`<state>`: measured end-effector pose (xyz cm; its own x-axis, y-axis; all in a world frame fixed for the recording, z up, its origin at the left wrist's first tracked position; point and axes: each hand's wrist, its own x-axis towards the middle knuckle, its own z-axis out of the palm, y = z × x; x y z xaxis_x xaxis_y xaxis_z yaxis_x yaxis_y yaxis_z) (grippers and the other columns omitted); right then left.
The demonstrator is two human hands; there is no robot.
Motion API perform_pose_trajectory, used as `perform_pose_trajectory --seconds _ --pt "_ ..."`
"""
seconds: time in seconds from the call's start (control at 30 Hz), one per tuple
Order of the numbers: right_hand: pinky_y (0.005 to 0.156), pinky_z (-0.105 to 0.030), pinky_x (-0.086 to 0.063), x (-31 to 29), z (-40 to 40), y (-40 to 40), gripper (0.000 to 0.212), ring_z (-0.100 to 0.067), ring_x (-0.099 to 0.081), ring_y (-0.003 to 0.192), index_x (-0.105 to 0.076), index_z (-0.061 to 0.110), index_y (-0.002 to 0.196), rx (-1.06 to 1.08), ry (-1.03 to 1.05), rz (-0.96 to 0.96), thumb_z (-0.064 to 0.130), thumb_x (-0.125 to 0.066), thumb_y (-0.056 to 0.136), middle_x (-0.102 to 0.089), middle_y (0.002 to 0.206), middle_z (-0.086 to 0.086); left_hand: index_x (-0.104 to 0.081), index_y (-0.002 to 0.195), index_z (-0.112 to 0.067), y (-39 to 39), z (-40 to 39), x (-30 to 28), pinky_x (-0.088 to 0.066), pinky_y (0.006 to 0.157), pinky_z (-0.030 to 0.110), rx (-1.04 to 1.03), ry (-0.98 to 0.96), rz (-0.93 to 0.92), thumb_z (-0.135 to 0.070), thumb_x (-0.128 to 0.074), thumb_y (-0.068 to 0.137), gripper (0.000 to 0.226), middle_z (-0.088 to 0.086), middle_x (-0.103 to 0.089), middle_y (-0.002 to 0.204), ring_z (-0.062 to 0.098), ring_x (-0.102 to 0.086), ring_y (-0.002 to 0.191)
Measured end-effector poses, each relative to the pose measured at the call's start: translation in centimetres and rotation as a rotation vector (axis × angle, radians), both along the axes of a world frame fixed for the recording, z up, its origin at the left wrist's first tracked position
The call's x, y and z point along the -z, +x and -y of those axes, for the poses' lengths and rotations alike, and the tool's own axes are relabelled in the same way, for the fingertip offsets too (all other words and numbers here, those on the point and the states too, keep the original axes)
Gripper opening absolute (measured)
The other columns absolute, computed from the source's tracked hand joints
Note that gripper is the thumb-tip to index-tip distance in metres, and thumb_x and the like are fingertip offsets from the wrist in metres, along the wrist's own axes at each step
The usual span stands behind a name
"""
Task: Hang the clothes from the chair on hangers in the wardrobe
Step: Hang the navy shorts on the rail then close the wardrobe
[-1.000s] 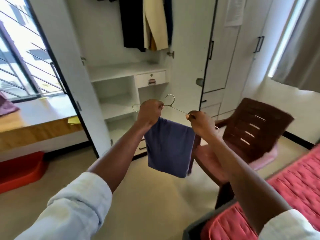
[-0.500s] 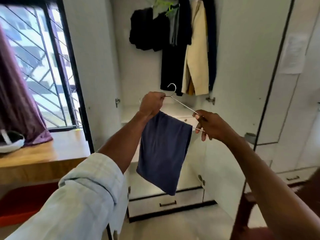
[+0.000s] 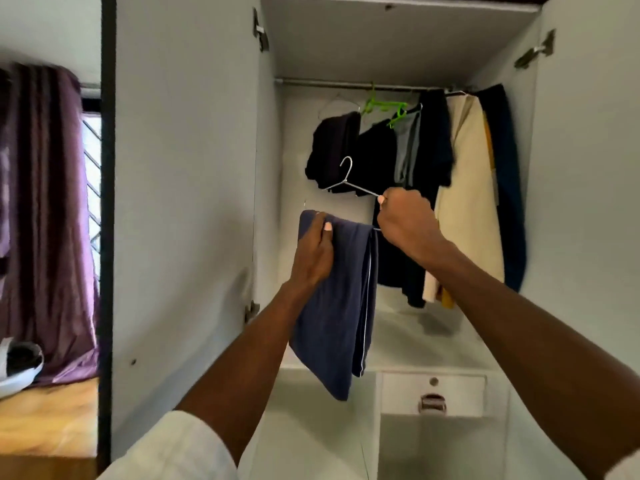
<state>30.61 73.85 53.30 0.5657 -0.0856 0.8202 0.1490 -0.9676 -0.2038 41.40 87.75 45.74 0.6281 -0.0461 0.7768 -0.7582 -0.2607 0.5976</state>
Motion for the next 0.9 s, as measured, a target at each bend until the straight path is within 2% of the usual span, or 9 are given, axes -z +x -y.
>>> perform_pose_trajectory --seconds 0.07,0.13,0.2,0.3,0.47,0.6,0.7,0.77,0.9 --pt "0.069 -0.035 -0.037 -3.1 -0.5 3.2 0.021 -0.042 -0.057 0.095 -0.059 -0.001 0.103 0.021 -0.019 0.044 0.012 -0.044 0.097 -0.06 0.107 -0.025 -0.027 0.154 -0.024 2.8 0.2 -0.3 -0.026 0.119 0.037 0.074 -0.026 -0.025 -0.044 -0.032 0.106 0.053 0.002 -0.034 0.157 0.02 -0.034 0.143" --pt "0.074 -0.039 -0.041 -6.2 -1.0 7.0 0.022 -0.046 -0.057 0.104 -0.058 -0.005 0.105 0.019 -0.041 0.098 0.008 -0.045 0.093 -0.059 0.112 -0.029 -0.016 0.157 -0.024 6.4 0.6 -0.8 -0.017 0.122 0.035 0.156 -0.001 0.016 -0.054 -0.041 0.1 0.069 -0.003 -0.018 0.163 0.014 -0.018 0.149" --pt "0.077 -0.04 -0.044 -8.9 -1.7 10.7 0.023 -0.046 -0.057 0.104 -0.058 -0.007 0.105 0.02 -0.063 0.146 0.004 -0.044 0.09 -0.06 0.112 -0.03 -0.008 0.158 -0.026 10.7 0.8 -1.9 -0.015 0.124 0.042 0.158 0.042 0.065 -0.07 -0.052 0.087 0.094 -0.008 -0.011 0.164 0.01 -0.012 0.15" --pt "0.075 -0.039 -0.047 -13.1 -2.9 15.5 0.025 -0.045 -0.06 0.102 -0.062 -0.009 0.103 0.024 -0.106 0.203 0.0 -0.044 0.088 -0.063 0.109 -0.029 0.002 0.157 -0.028 16.4 1.3 -4.3 -0.014 0.122 0.05 0.012 0.131 0.073 -0.081 -0.063 0.069 0.121 -0.007 -0.004 0.165 0.014 -0.007 0.151" --pt "0.075 -0.039 -0.047 -18.7 -4.9 23.2 0.024 -0.043 -0.062 0.102 -0.062 -0.007 0.103 0.048 -0.158 0.285 0.0 -0.043 0.09 -0.065 0.11 -0.027 0.019 0.153 -0.026 24.8 2.0 -8.0 -0.005 0.122 0.051 -0.271 0.281 0.103 -0.064 -0.074 0.072 0.129 -0.001 0.011 0.165 0.023 0.004 0.152" --pt "0.068 -0.035 -0.042 -22.0 -5.5 29.6 0.015 -0.04 -0.062 0.095 -0.059 0.0 0.09 0.036 -0.158 0.341 -0.001 -0.044 0.091 -0.066 0.104 -0.023 0.021 0.153 -0.025 32.0 2.2 -10.4 -0.02 0.12 0.053 -0.395 0.273 0.111 -0.033 -0.074 0.085 0.117 0.004 0.004 0.165 0.029 -0.006 0.151" --pt "0.069 -0.033 -0.042 -23.9 -5.4 34.0 0.02 -0.04 -0.062 0.098 -0.064 -0.003 0.099 0.022 -0.158 0.381 0.002 -0.045 0.093 -0.065 0.106 -0.023 0.02 0.153 -0.025 35.9 1.8 -12.0 -0.03 0.117 0.051 -0.402 0.252 0.107 -0.011 -0.065 0.09 0.107 0.005 0.001 0.165 0.032 -0.015 0.149" --pt "0.074 -0.036 -0.047 -24.9 -5.3 36.7 0.022 -0.039 -0.062 0.098 -0.065 -0.003 0.102 0.013 -0.166 0.389 0.002 -0.045 0.092 -0.065 0.108 -0.023 0.018 0.154 -0.025 38.3 1.3 -13.1 -0.034 0.115 0.047 -0.428 0.264 0.107 -0.003 -0.062 0.09 0.104 0.006 0.002 0.165 0.034 -0.023 0.147" --pt "0.069 -0.033 -0.042 -27.6 -5.3 41.4 0.017 -0.039 -0.063 0.092 -0.063 0.0 0.094 0.008 -0.186 0.472 -0.001 -0.046 0.09 -0.067 0.101 -0.023 0.015 0.154 -0.026 43.0 0.6 -16.3 -0.038 0.112 0.047 -0.452 0.283 0.132 0.0 -0.059 0.091 0.101 0.007 -0.001 0.165 0.036 -0.036 0.14"
